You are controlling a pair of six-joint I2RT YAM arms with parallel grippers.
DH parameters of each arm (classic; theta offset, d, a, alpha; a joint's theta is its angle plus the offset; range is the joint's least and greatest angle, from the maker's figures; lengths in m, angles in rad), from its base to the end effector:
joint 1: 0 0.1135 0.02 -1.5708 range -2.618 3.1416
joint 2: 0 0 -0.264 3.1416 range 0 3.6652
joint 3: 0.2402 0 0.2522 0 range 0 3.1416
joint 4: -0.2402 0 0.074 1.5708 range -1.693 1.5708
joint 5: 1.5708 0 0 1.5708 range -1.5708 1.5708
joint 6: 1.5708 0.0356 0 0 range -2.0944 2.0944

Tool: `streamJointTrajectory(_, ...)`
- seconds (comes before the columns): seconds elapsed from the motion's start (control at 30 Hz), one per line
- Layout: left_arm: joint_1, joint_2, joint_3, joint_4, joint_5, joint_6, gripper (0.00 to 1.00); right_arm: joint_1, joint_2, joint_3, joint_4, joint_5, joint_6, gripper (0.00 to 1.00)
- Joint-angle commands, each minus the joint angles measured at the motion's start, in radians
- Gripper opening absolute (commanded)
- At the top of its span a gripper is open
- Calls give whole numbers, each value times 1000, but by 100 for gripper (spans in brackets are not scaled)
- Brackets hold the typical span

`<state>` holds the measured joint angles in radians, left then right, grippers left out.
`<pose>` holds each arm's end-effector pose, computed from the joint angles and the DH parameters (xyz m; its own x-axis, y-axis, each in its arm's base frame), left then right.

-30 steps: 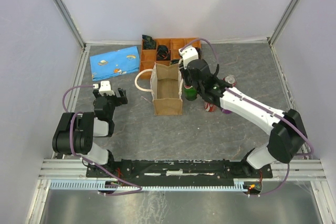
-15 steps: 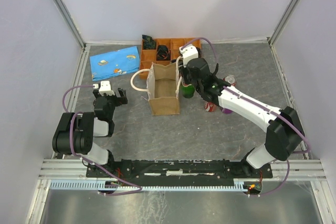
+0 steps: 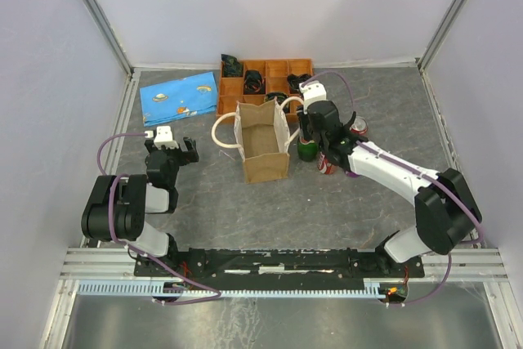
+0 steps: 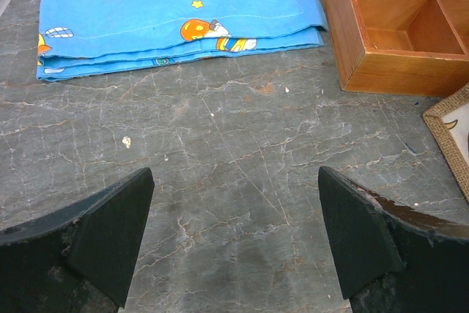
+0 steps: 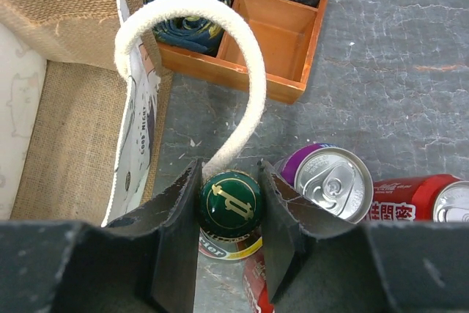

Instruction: Take the beverage out of the canvas bag

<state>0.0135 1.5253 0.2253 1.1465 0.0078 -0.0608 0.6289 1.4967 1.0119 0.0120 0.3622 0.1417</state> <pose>0.2396 0.0030 0.1405 -0.1522 -0.0628 -0.9863 -0.0151 0.9980 -0.0612 0.2829 0.1902 0.2668 -0.4062 -0.1322 -0.9042 -0.2400 0.9702 -0.0340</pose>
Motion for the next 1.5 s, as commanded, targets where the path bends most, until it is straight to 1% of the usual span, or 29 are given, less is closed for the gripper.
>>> streamJointTrajectory(0.0, -3, -5, 9, 36, -8, 40, 99, -1, -81, 2, 197, -9, 25, 0)
streamJointTrajectory(0.33, -3, -5, 9, 36, -8, 40, 99, -4, -95, -3, 160, -18, 76, 1)
streamJointTrajectory(0.4, -3, -5, 9, 36, -9, 41, 99, -5, -104, -14, 155, -19, 88, 9)
streamJointTrajectory(0.43, -2, -4, 9, 36, -8, 40, 99, -5, -110, -22, 154, -17, 94, 16)
streamJointTrajectory(0.57, -3, -5, 9, 36, -8, 40, 99, -5, -140, -58, 149, -14, 122, 55)
streamJointTrajectory(0.6, -3, -5, 9, 36, -8, 41, 99, -3, -144, -63, 144, -14, 125, 62)
streamJointTrajectory(0.63, -3, -5, 9, 36, -8, 40, 99, -4, -147, -67, 139, -14, 127, 66)
streamJointTrajectory(0.73, -4, -5, 9, 35, -8, 41, 99, -4, -149, -68, 121, -23, 130, 76)
streamJointTrajectory(0.83, -3, -4, 9, 36, -8, 40, 99, -3, -155, -69, 115, -43, 133, 82)
streamJointTrajectory(1.03, -3, -5, 9, 36, -8, 40, 99, 41, -214, -51, 93, -31, 102, 84)
streamJointTrajectory(1.2, -3, -4, 9, 35, -9, 40, 99, 148, -285, -43, 59, 38, 37, 84)
streamJointTrajectory(1.23, -4, -5, 9, 36, -8, 39, 99, 163, -297, -47, 53, 42, 36, 83)
streamJointTrajectory(1.27, -3, -5, 9, 36, -8, 40, 99, 178, -309, -54, 45, 43, 38, 78)
streamJointTrajectory(1.3, -3, -5, 9, 35, -8, 41, 99, 190, -320, -62, 36, 43, 41, 69)
streamJointTrajectory(1.33, -3, -5, 9, 36, -8, 40, 99, 197, -330, -72, 29, 41, 47, 53)
streamJointTrajectory(1.37, -2, -5, 9, 35, -9, 41, 99, 204, -339, -85, 21, 39, 55, 33)
streamJointTrajectory(1.4, -3, -4, 9, 36, -8, 40, 99, 207, -347, -96, 10, 36, 67, 19)
streamJointTrajectory(1.43, -3, -5, 9, 36, -8, 40, 99, 209, -355, -107, -2, 35, 80, 9)
streamJointTrajectory(1.47, -3, -5, 9, 35, -8, 40, 99, 210, -358, -118, -15, 37, 91, 2)
